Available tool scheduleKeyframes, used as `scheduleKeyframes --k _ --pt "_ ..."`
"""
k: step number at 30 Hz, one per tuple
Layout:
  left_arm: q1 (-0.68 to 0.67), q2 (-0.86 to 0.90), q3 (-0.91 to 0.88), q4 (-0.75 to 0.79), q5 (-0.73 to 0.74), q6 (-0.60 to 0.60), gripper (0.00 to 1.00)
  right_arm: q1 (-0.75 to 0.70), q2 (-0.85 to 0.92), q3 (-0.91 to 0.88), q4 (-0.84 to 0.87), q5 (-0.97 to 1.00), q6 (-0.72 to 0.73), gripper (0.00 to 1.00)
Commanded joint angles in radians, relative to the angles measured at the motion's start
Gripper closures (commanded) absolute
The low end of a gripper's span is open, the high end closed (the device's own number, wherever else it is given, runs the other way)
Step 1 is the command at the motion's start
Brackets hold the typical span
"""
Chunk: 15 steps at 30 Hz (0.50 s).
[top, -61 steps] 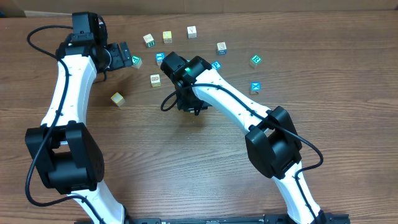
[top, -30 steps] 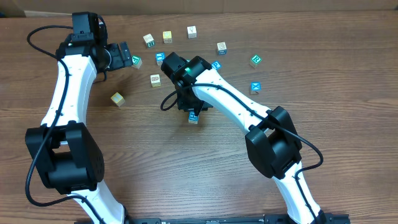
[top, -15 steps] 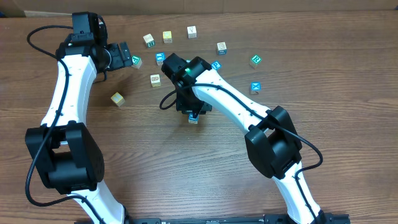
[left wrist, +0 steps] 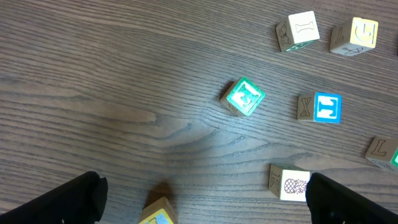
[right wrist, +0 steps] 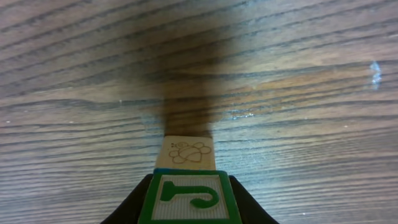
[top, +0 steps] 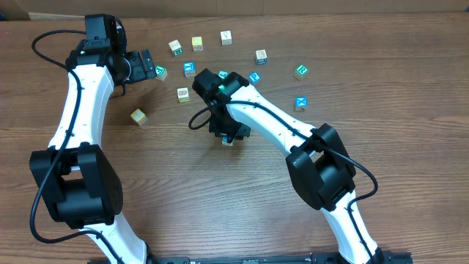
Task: Form a tower
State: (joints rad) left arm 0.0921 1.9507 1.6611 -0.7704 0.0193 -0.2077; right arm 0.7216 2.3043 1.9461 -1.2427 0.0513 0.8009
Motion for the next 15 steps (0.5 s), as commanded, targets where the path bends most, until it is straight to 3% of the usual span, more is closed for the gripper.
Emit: scheduleKeyframes --k 1,15 --pt "-0.003 -0.028 0.0 0.003 0.0 -0.009 0.0 0.012 0.004 -0.014 0.016 0.014 0.013 0.71" --pt "-0.003 -0.028 0.0 0.003 0.0 -0.009 0.0 0.023 0.004 -0.014 0.025 0.014 0.011 0.52"
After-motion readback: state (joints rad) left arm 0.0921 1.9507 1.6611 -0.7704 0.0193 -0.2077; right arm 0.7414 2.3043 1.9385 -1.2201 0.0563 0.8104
